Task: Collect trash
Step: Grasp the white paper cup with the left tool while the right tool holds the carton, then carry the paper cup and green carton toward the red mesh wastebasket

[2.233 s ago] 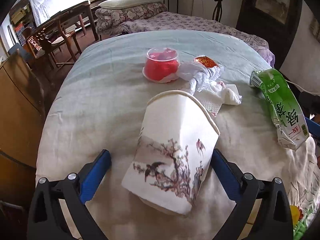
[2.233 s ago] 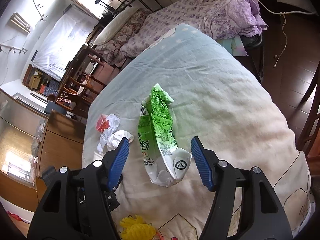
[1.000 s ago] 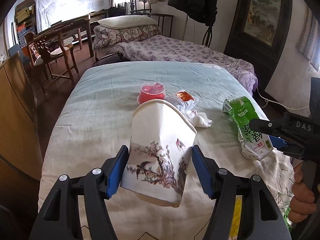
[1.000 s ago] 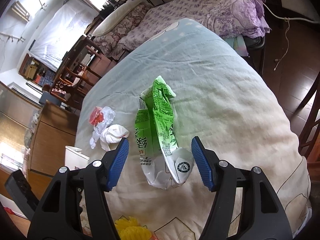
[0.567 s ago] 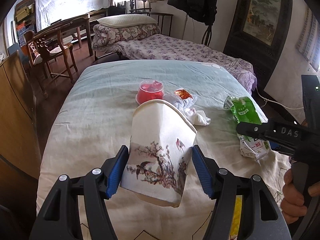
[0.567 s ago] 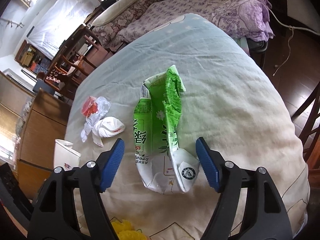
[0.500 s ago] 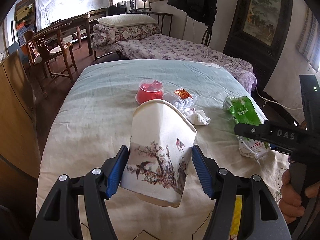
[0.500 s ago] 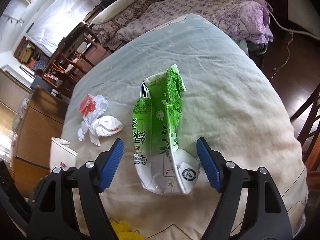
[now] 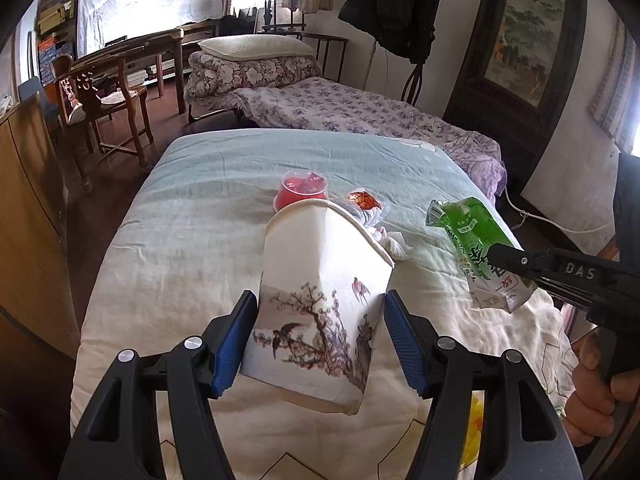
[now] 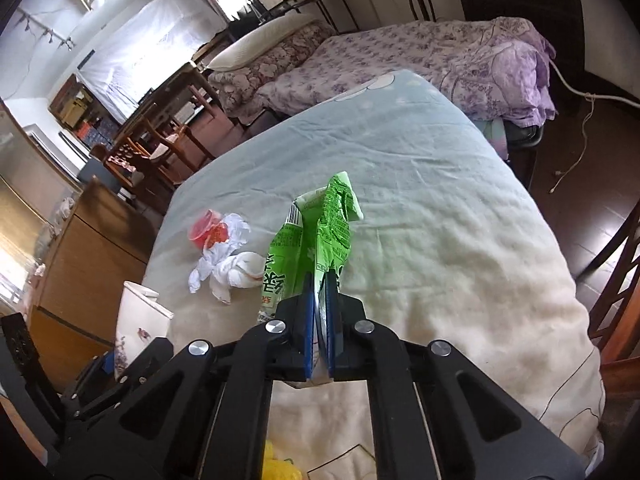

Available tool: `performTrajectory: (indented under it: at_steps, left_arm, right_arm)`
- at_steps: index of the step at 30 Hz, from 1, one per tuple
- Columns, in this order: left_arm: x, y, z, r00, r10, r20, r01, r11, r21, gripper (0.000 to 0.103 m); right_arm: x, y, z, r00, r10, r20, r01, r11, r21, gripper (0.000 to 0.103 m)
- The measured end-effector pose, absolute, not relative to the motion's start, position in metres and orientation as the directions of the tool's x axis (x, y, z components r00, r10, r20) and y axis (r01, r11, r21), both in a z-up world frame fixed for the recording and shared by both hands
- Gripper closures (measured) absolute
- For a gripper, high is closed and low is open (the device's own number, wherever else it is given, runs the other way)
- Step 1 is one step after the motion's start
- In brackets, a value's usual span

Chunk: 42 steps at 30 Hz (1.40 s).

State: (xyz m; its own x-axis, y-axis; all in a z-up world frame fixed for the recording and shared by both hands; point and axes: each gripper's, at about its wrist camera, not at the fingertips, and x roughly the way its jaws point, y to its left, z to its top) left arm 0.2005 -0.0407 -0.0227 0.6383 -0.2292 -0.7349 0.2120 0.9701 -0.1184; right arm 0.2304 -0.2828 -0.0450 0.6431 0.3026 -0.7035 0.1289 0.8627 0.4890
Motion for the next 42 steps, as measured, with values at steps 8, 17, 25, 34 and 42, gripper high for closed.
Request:
performTrajectory:
  at_steps: [8,17,25,34,42]
  left_arm:
    - [0.200,-0.041,-0.021,0.640,-0.234,-0.732,0.210,0.969,-0.126,0.038]
    - [0.193,-0.034,-0.020,0.638,-0.244,-0.730,0.199,0.968,-0.150,0.038]
    - [0.174,-0.024,-0.019,0.644,-0.261,-0.719,0.186,0.965,-0.183,0.038]
    - [0.132,-0.005,-0.012,0.677,-0.294,-0.674,0.162,0.954,-0.254,0.038]
    - [0.076,0.015,0.002,0.687,-0.338,-0.643,0.175,0.936,-0.304,0.038]
  right_arm:
    - [0.227,-0.276,-0.041,0.638,0.340,-0.691,0.098,0.854,0.511,0.097]
    - [0.217,-0.274,-0.036,0.652,0.355,-0.670,0.075,0.849,0.523,0.097]
    - [0.192,-0.273,-0.033,0.665,0.380,-0.643,0.043,0.840,0.541,0.097]
    - [0.153,-0.280,-0.036,0.693,0.411,-0.592,0.001,0.821,0.571,0.097]
    - [0.113,-0.280,-0.035,0.713,0.436,-0.549,-0.053,0.814,0.578,0.097]
